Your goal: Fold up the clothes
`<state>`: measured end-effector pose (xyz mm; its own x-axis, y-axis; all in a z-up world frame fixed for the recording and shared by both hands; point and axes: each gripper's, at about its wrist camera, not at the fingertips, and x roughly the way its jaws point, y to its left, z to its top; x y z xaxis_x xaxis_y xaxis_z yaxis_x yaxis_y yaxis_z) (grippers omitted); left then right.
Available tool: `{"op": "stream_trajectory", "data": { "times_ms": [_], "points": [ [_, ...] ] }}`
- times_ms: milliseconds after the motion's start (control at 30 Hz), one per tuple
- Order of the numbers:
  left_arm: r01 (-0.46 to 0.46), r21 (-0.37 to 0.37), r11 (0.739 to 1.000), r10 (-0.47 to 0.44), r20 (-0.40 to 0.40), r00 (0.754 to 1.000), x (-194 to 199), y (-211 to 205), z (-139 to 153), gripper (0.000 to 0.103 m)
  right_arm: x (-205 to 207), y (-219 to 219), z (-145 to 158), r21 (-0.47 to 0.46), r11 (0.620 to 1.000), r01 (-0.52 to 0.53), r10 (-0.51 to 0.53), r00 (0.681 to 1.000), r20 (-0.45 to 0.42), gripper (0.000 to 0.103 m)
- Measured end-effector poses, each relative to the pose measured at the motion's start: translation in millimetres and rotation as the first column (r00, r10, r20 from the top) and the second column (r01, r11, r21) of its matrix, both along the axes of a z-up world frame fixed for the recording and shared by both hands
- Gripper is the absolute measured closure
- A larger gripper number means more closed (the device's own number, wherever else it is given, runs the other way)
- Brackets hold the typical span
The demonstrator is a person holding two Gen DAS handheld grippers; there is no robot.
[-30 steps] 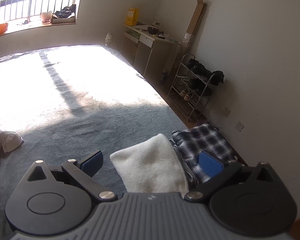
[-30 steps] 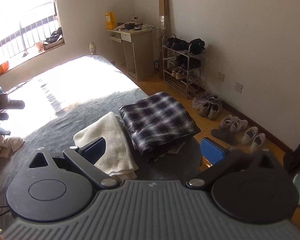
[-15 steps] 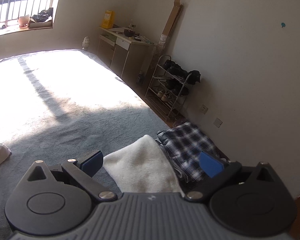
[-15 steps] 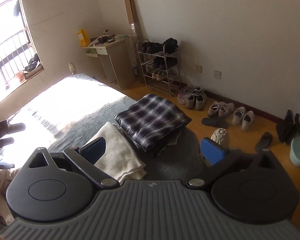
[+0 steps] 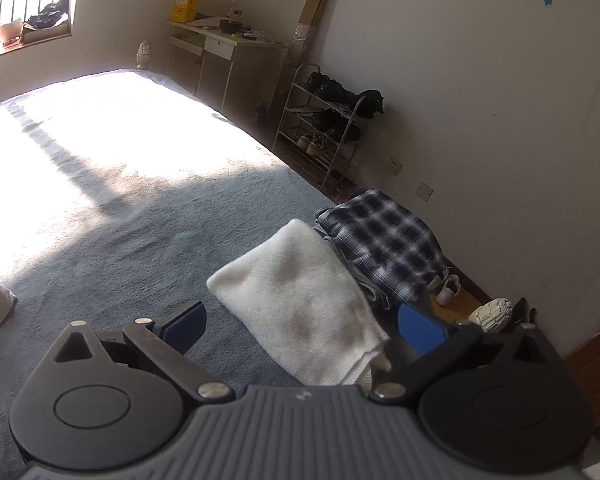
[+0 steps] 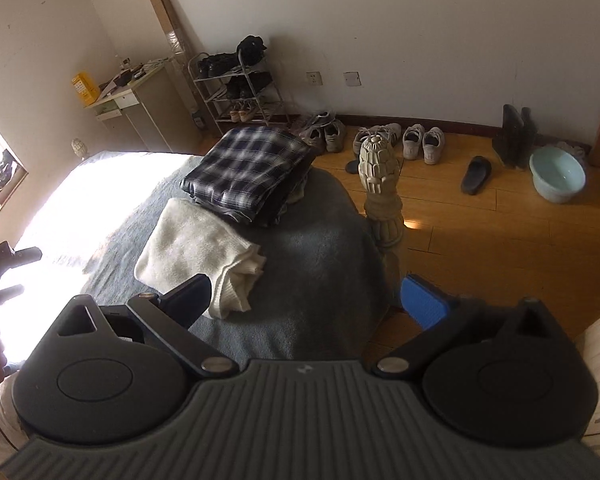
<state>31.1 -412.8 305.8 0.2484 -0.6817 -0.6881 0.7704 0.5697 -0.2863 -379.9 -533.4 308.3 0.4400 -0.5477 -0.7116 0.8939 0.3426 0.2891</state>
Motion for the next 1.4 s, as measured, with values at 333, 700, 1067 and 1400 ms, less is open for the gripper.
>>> {"op": "stream_trajectory", "data": {
  "times_ms": [333,700,1067,1400],
  "points": [
    [-0.016,-0.007,1.000,0.016,-0.004,1.000,9.3,-10.3,-9.2,0.000,-1.6,9.1,2.2,-0.003,1.000,0.007,-0.008,0.999,-0.045,0.001],
    [-0.078,0.013,0.997,0.077,0.045,0.996,20.2,-4.8,5.3,0.000,46.3,-49.4,18.3,-0.019,0.992,-0.128,0.126,0.989,-0.071,0.001],
    [-0.374,0.016,0.927,0.374,0.031,0.927,-28.8,-46.5,-13.5,0.000,165.7,-145.0,-38.1,-0.055,0.739,-0.671,0.656,0.736,-0.165,0.001],
    [-0.584,0.119,0.803,0.587,0.011,0.810,-81.8,-82.9,-16.1,0.000,212.1,-190.5,-43.5,0.065,0.562,-0.824,0.805,0.528,-0.269,0.001]
  ]
}}
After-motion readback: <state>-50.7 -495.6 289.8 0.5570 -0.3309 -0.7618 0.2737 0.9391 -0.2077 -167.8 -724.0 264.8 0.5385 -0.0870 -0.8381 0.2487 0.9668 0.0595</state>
